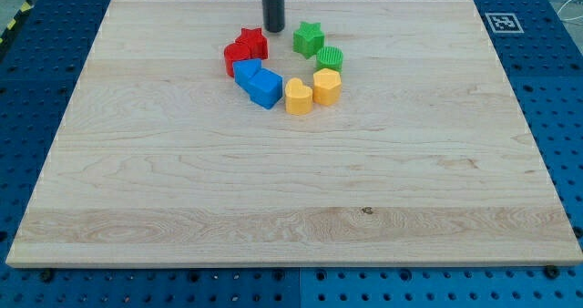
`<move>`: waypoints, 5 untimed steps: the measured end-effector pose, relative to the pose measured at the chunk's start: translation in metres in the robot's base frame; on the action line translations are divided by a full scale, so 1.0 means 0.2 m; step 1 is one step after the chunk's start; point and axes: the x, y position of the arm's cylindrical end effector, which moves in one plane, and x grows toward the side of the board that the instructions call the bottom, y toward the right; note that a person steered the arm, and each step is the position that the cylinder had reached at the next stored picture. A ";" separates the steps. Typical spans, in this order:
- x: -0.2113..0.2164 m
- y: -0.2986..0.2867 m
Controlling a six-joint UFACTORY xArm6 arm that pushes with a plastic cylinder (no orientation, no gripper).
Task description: Slide the green star towards the left a bit
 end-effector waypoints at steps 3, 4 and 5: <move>-0.05 0.60; 0.03 0.57; 0.10 0.46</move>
